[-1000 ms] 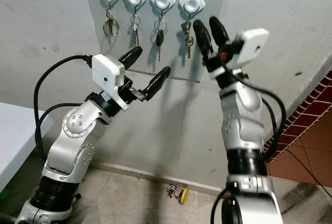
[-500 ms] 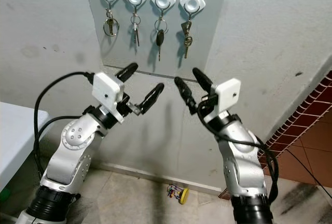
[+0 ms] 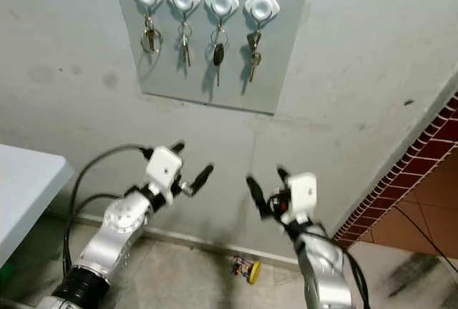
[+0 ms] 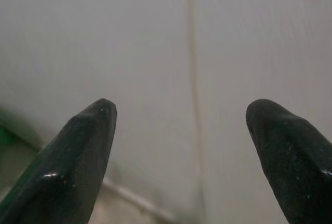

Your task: Hang keys on a hook

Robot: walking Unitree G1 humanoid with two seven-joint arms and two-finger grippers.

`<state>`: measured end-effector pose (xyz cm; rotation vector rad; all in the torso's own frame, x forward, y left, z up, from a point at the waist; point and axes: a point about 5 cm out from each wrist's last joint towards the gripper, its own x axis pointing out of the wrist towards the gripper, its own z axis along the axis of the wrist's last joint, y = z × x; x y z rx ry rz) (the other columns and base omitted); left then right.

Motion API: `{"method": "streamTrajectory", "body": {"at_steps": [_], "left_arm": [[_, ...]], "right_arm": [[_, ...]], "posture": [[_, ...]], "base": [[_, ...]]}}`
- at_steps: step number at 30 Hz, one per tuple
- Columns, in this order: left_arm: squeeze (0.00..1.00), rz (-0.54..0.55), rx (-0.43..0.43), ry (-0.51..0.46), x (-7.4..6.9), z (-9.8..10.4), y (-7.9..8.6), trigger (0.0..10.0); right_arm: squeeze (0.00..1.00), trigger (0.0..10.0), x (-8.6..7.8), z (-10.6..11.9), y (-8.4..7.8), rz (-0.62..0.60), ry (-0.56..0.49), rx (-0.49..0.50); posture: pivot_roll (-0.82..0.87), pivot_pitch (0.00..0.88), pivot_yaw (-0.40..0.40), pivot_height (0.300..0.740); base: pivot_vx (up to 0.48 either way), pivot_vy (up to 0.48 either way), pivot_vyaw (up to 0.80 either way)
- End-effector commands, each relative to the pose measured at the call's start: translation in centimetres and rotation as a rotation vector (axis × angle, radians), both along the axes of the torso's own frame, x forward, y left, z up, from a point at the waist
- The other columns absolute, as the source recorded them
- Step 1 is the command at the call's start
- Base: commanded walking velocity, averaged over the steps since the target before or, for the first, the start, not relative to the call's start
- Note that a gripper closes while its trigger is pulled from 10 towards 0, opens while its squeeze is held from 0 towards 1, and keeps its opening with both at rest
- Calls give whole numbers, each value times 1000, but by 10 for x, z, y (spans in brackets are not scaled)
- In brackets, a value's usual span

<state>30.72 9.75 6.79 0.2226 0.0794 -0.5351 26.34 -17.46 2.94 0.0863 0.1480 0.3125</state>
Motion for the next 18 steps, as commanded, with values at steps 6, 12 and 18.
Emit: {"method": "streamTrajectory", "body": {"at_steps": [6,12,18], "left_arm": [[0,83,-2,218,-12,-48,7,10000],[0,84,104,400,-38,-87,12,10000],[0,117,135,515,-55,-106,18,10000]], "right_arm": [[1000,10000,-24,-47,-5,-93,200,-51],[1000,10000,-68,-92,-13,-199,475,-108],[1000,10000,-96,-110,-17,-250,615,-124]], "posture": [[-74,31,-4,740],[-69,17,-7,740],[-72,1,3,740]], "base": [[0,0,0],[0,0,0],[0,0,0]]}}
